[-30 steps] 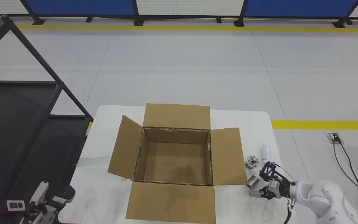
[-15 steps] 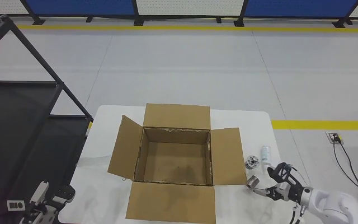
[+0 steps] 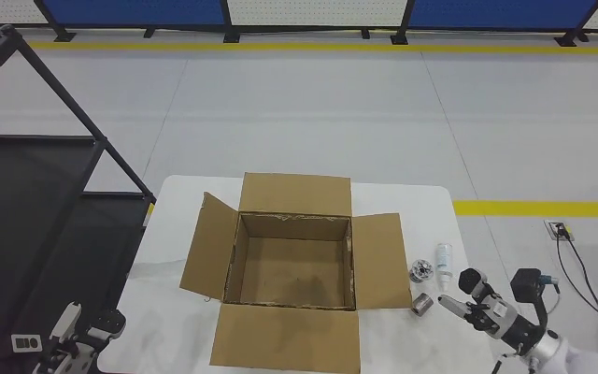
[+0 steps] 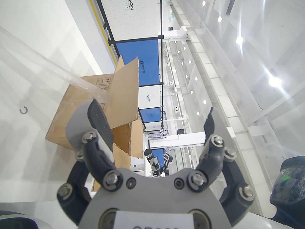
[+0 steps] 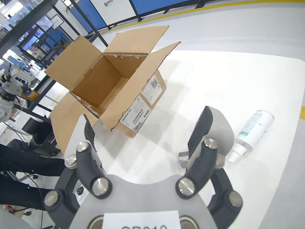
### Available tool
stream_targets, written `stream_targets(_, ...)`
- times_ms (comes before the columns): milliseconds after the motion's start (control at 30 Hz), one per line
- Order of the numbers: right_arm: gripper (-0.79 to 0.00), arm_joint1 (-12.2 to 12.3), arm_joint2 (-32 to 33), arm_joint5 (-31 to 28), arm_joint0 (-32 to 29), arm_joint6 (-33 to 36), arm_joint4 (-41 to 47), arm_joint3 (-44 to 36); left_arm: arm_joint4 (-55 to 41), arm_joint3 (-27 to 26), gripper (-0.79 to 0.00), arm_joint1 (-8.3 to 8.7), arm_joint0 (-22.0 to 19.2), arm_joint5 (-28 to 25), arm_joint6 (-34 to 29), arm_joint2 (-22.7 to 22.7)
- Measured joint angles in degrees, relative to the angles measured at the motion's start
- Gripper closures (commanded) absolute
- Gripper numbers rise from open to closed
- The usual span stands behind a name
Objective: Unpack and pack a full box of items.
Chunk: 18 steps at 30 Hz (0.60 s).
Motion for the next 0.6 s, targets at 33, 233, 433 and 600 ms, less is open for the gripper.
stream_targets(33, -0.785, 0.0, -0.01, -0.08, 0.04, 0.0, -0.15, 0.05, 0.0, 0.0, -0.785, 0.0, 0.0, 0.0, 0.0, 0.0)
stream_targets(233, -0.785, 0.0, -0.02, -0.15, 0.07, -0.02, -0.25, 0.09, 0.0, 0.0, -0.785, 0.0, 0.0, 0.0, 0.0, 0.0)
stream_targets(433, -0.785, -0.07, -0.29, 0.31, 0.04, -0.36, 0.23, 0.23, 0.01, -0.01, -0.785, 0.0, -0.02, 0.0, 0.01, 0.0)
stream_targets(600, -0.785, -0.34, -3.53, 1.46, 0.88, 0.27, 8.54, 1.56, 1.38, 0.4, -0.785, 0.45, -1.95, -0.24, -0.56, -1.0)
